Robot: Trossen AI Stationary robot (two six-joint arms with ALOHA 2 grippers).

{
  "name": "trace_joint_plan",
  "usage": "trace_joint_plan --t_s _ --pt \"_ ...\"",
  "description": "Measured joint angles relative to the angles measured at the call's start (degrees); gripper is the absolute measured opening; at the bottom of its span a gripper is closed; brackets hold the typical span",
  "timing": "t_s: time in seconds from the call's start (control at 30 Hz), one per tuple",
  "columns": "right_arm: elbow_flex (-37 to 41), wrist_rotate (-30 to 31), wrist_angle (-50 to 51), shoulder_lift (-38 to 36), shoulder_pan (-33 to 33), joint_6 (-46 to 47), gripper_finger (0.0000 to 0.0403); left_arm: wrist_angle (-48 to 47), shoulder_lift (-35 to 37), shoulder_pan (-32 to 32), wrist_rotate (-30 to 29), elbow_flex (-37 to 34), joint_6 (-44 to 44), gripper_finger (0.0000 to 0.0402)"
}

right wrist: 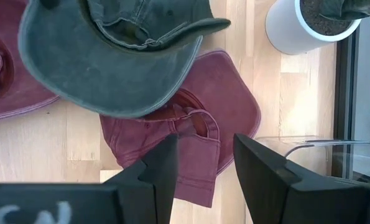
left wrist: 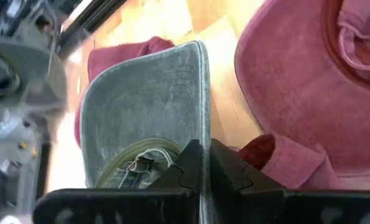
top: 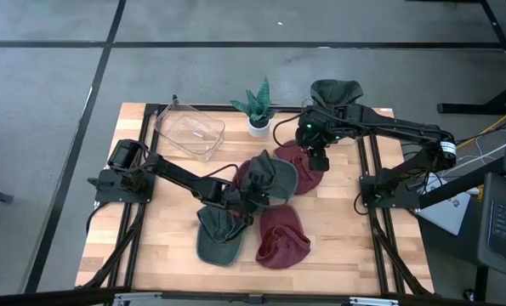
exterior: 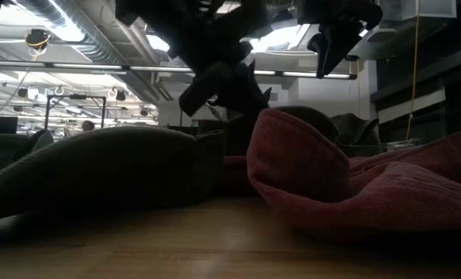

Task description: Pick & Place hat

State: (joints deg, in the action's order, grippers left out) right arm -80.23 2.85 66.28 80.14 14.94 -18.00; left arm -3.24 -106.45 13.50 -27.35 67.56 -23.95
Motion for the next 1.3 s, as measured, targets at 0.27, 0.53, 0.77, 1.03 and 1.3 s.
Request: trace_joint_plan --t_s 0.27,0.53,0.77,1.03,1.3 --pt "-0.02 0.09 -0.93 0.00 0.00 2.94 0.0154 -18.29 0.58 1.00 -0.87 6.69 -14.92 0.0007" --pt "-0.27 0.13 -5.62 -0.76 -0.02 4.13 0.0154 -35.76 1.91 2.83 -6.39 10.98 -28.67 0.0007" --pt "-5.20 0.15 -9.39 -2.03 -0.02 2.79 0.0154 -43.80 2.73 4.51 -16.64 13.34 -46.15 0.0007" --pt "-13.64 -0.38 -14.60 -2.03 -0.02 -2.92 0.0154 -49.22 3.04 2.94 -19.87 16.10 -58.06 0.0007" --pt "-20.04 0.59 -15.92 1.01 0.63 -7.02 0.0154 -48.48 4.08 -0.67 -27.31 16.19 -72.59 0.0008"
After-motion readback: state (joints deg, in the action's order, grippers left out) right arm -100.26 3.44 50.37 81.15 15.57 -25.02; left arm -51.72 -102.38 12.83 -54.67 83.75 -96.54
